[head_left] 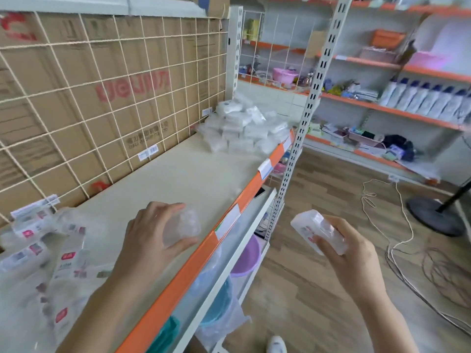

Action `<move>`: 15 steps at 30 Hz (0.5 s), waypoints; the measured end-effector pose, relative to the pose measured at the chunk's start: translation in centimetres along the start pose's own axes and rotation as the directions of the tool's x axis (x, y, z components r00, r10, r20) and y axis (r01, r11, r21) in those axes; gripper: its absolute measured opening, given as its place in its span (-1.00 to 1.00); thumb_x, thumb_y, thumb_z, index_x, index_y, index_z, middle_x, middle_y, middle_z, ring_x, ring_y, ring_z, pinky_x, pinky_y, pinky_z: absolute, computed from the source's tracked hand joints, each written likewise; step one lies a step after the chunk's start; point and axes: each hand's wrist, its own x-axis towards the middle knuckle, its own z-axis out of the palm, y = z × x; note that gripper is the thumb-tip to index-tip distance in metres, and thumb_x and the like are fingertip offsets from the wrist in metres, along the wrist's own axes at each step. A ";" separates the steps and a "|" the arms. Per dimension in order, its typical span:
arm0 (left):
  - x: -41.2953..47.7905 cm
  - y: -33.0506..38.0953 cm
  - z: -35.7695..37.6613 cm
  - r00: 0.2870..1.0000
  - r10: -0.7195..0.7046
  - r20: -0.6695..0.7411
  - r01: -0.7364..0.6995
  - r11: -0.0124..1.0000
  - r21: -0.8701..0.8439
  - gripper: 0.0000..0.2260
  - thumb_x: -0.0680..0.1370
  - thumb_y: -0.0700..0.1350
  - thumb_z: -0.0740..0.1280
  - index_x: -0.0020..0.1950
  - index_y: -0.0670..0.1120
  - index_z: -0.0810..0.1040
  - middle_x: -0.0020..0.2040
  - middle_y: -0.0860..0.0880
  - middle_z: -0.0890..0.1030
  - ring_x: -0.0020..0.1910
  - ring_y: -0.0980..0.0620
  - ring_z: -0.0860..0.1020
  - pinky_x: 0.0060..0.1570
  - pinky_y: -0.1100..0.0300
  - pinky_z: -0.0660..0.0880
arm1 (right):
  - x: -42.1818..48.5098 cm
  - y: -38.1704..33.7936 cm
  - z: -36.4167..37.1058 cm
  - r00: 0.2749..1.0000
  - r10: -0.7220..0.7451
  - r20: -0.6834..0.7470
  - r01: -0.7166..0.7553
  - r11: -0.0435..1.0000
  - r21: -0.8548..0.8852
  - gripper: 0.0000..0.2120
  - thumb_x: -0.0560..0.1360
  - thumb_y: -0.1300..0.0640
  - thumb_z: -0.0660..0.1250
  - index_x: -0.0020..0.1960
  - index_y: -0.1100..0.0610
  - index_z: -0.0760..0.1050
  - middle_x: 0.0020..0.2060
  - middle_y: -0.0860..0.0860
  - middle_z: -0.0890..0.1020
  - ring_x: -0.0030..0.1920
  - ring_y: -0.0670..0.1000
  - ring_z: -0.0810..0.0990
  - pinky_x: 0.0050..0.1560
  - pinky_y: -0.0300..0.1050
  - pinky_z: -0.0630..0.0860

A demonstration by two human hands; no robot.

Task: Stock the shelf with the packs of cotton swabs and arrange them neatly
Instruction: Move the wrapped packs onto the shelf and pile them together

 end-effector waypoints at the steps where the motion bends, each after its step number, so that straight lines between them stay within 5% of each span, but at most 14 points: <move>1: 0.6 0.1 0.5 1.000 -0.006 0.006 0.006 1.000 -0.008 -0.37 0.28 0.40 0.22 0.21 0.06 0.52 0.05 0.11 0.45 0.03 0.00 0.47 0.01 0.10 0.29 | 0.7 0.3 0.1 1.000 -0.005 0.000 0.005 1.000 -0.002 -0.74 0.39 0.15 0.47 0.07 0.03 0.55 -0.19 -0.12 0.59 -0.24 0.01 0.49 -0.24 -0.33 0.35; 10: 8.8 1.1 6.2 0.997 -0.031 -0.077 0.033 0.999 0.025 -0.41 0.30 0.36 0.24 0.20 0.06 0.52 0.03 0.11 0.46 -0.01 -0.01 0.49 0.01 0.06 0.35 | 12.2 5.2 2.0 0.995 -0.092 0.028 0.091 0.996 0.025 -0.74 0.40 0.17 0.47 0.07 0.06 0.56 -0.16 -0.11 0.59 -0.22 0.00 0.48 -0.21 -0.38 0.34; 15: 14.8 3.6 11.1 0.988 -0.053 -0.143 0.061 0.997 0.055 -0.41 0.29 0.36 0.24 0.20 0.07 0.51 -0.03 0.23 0.34 -0.01 0.11 0.40 -0.02 0.12 0.27 | 20.2 8.6 1.7 0.984 -0.157 0.088 0.148 0.984 0.103 -0.74 0.42 0.12 0.44 0.08 -0.08 0.52 -0.13 -0.18 0.58 -0.16 -0.05 0.50 -0.18 -0.41 0.34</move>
